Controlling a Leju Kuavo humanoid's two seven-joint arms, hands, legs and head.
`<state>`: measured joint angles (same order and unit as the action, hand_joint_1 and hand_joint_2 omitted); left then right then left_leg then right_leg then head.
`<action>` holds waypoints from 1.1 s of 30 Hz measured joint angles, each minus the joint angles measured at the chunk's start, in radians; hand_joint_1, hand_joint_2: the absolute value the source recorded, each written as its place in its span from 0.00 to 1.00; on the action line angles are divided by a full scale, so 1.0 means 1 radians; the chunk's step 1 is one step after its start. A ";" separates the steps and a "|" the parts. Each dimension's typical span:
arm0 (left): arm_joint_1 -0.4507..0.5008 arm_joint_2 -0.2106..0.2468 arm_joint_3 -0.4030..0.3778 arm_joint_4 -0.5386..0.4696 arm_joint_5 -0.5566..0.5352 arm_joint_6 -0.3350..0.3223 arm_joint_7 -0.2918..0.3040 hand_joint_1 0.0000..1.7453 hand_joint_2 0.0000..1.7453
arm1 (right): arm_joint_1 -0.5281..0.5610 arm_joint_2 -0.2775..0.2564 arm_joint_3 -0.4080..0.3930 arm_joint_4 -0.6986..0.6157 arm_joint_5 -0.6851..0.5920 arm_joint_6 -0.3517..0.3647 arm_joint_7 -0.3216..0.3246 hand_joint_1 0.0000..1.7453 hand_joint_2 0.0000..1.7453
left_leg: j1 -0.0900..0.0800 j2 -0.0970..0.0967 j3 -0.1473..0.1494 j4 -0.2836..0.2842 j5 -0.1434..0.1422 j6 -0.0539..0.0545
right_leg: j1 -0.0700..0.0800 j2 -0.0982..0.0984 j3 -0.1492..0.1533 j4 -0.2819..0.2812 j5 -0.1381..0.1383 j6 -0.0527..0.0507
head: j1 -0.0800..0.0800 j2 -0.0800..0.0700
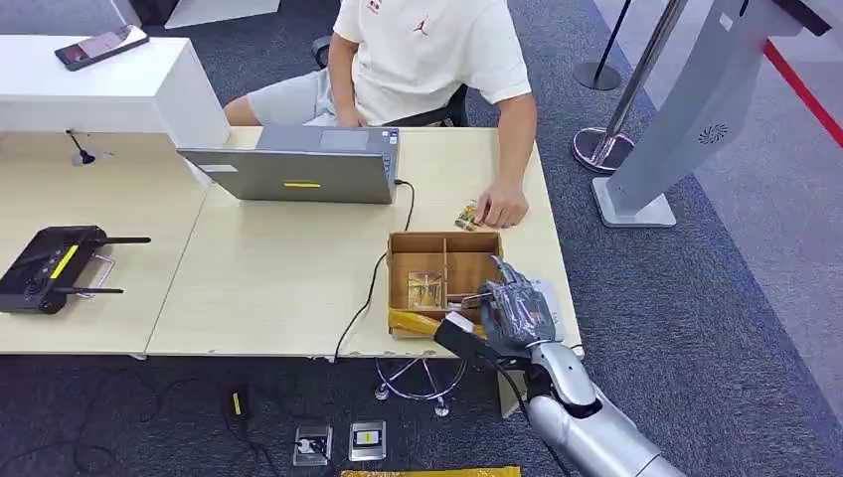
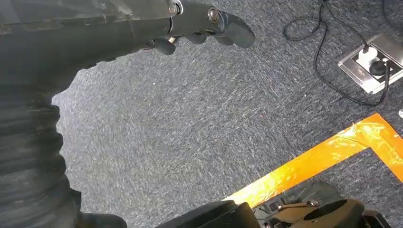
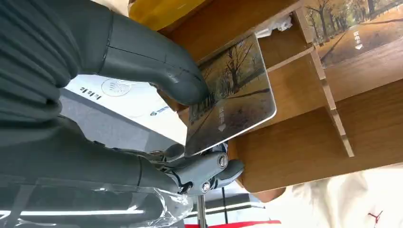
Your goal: Pass the card to the sensor for recognition and then transmit it.
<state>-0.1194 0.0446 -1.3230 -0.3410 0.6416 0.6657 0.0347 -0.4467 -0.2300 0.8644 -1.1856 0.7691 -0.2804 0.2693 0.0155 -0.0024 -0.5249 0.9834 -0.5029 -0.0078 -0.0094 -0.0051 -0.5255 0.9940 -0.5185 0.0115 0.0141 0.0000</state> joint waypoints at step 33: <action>-0.008 0.000 0.000 0.000 -0.034 -0.011 0.000 0.00 1.00 | -0.131 -0.025 -0.041 -0.082 0.003 -0.051 0.045 1.00 1.00 | 0.000 0.000 0.000 0.000 0.001 0.000 | 0.000 0.000 0.000 0.000 0.000 0.000 | 0.000 0.000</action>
<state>-0.1272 0.0446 -1.3233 -0.3410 0.6073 0.6546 0.0347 -0.5779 -0.2548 0.8232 -1.2681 0.7717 -0.3319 0.3144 0.0155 -0.0021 -0.5246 0.9837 -0.5022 -0.0078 -0.0095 -0.0048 -0.5253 0.9942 -0.5182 0.0116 0.0141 0.0000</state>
